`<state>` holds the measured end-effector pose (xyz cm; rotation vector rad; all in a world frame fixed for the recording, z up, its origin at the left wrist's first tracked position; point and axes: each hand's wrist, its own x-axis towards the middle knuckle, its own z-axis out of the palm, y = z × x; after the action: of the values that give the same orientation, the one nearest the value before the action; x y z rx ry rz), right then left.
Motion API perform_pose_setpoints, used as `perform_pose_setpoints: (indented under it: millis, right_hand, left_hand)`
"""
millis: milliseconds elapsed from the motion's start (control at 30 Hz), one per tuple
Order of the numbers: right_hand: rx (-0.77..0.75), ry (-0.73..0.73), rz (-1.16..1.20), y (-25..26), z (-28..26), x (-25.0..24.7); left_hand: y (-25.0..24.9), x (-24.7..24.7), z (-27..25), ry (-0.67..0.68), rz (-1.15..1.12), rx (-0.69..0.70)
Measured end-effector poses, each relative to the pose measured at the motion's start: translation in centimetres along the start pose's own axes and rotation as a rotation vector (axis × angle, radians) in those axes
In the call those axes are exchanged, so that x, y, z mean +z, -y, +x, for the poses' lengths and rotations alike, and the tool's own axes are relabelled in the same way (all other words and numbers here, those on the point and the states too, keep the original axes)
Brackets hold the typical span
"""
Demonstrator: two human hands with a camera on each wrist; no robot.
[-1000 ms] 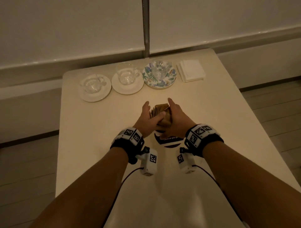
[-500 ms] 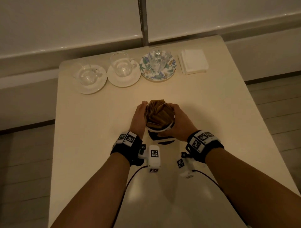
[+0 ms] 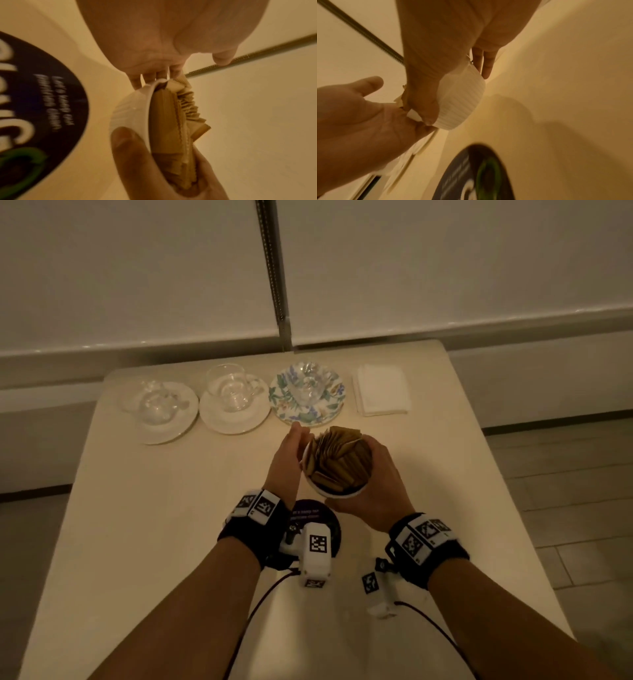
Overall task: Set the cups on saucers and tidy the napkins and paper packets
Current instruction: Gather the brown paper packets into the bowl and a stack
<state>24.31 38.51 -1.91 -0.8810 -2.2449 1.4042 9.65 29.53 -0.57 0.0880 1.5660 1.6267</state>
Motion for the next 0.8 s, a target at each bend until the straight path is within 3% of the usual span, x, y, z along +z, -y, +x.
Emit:
perform_pose_setpoints:
  millis: [133, 300, 400, 533, 633, 800]
  right_hand:
    - [-0.03, -0.137, -0.055, -1.6, 3.1, -4.5]
    - [0.025, -0.306, -0.051, -3.6, 7.3, -10.2]
    - [0.097, -0.377, -0.027, -5.3, 9.9, -12.8]
    - [0.172, -0.461, -0.07, -7.8, 12.7, -14.7]
    - [0.226, -0.486, -0.095, -9.1, 14.1, -14.9]
    - [0.289, -0.522, -0.117, -10.3, 16.0, -14.3]
  left_hand:
    - [-2.2, 5.0, 1.7, 0.145, 0.367, 0.139]
    - [-2.3, 8.8, 4.1, 0.206, 0.764, 0.273]
    - [-0.7, 9.8, 5.1, 0.3, 1.197, 0.293]
    - [0.8, 9.8, 5.6, 0.42, 1.638, 0.206]
    - [1.5, 9.3, 5.8, 0.45, 1.754, 0.217]
    - [1.3, 8.9, 6.1, 0.474, 1.762, 0.226]
